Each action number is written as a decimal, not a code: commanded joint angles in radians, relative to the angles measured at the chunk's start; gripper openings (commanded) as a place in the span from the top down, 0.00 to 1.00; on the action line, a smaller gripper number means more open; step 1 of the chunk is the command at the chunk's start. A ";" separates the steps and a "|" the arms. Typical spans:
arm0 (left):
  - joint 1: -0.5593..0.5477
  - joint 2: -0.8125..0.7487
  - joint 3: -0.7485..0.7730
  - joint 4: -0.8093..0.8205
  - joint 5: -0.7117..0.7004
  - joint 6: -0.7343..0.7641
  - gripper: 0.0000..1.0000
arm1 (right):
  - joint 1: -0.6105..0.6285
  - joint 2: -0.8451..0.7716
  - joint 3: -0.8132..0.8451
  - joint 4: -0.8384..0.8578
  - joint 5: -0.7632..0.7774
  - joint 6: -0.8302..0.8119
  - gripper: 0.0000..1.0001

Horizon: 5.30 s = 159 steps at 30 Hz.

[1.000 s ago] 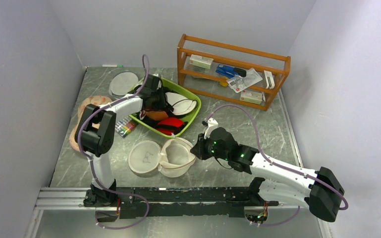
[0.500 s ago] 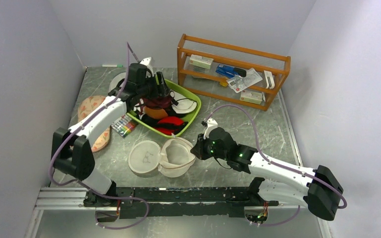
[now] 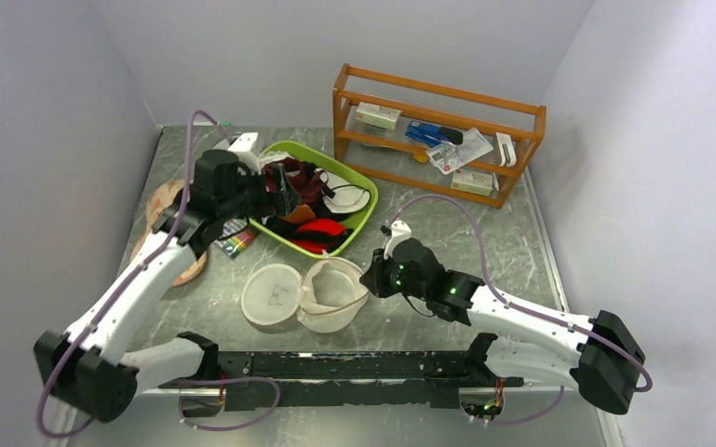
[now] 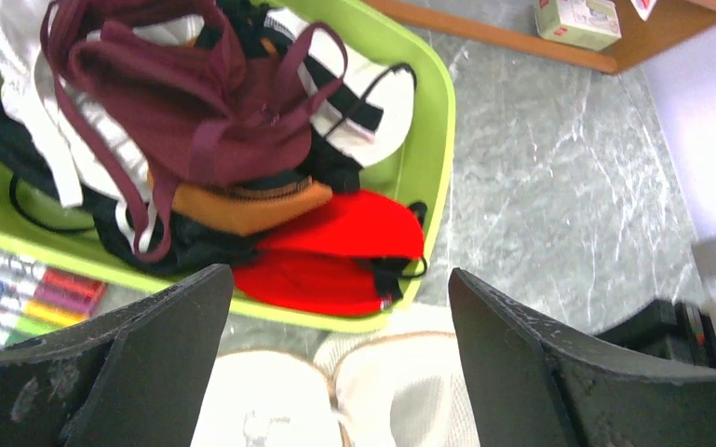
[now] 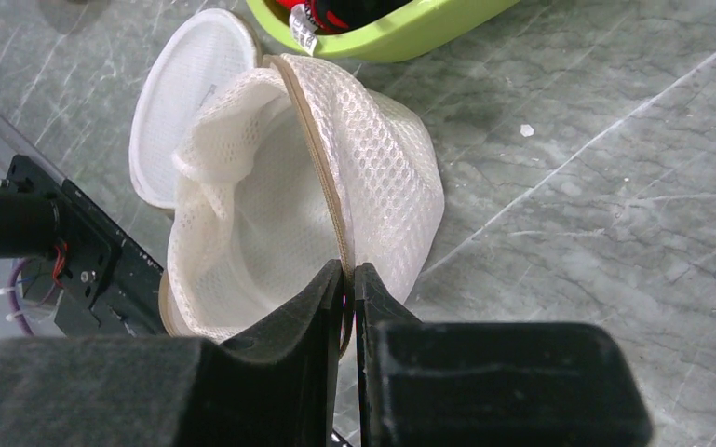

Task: Unzip the laundry bag and remove the bra

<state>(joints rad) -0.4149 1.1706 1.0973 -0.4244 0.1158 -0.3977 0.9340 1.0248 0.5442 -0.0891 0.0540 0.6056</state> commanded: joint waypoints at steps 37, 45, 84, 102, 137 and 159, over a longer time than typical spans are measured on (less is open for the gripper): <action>-0.002 -0.214 -0.624 -0.336 -0.359 -0.743 0.43 | 0.003 -0.050 0.008 0.040 0.083 -0.014 0.93; -0.014 -0.167 -0.606 -0.349 -0.379 -0.748 0.31 | 0.003 -0.004 0.053 0.025 0.070 -0.022 0.93; -0.022 -0.369 -0.212 -0.537 -0.328 -0.471 0.93 | 0.002 0.088 0.156 -0.018 -0.013 -0.103 0.87; -0.022 -0.393 -0.100 -0.392 -0.056 -0.038 0.93 | -0.035 0.100 0.301 -0.047 -0.071 -0.046 0.33; -0.024 -0.292 -0.048 -0.323 0.126 0.229 0.93 | 0.055 0.769 0.931 -0.236 0.017 0.860 0.14; -0.024 -0.396 0.082 -0.323 0.137 0.165 0.47 | 0.085 0.504 0.608 -0.036 0.043 0.852 0.90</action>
<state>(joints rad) -0.4419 0.7803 1.1091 -0.7773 0.2485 -0.2348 1.0183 1.6066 1.2167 -0.1974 0.0940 1.4986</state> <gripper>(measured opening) 0.512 0.118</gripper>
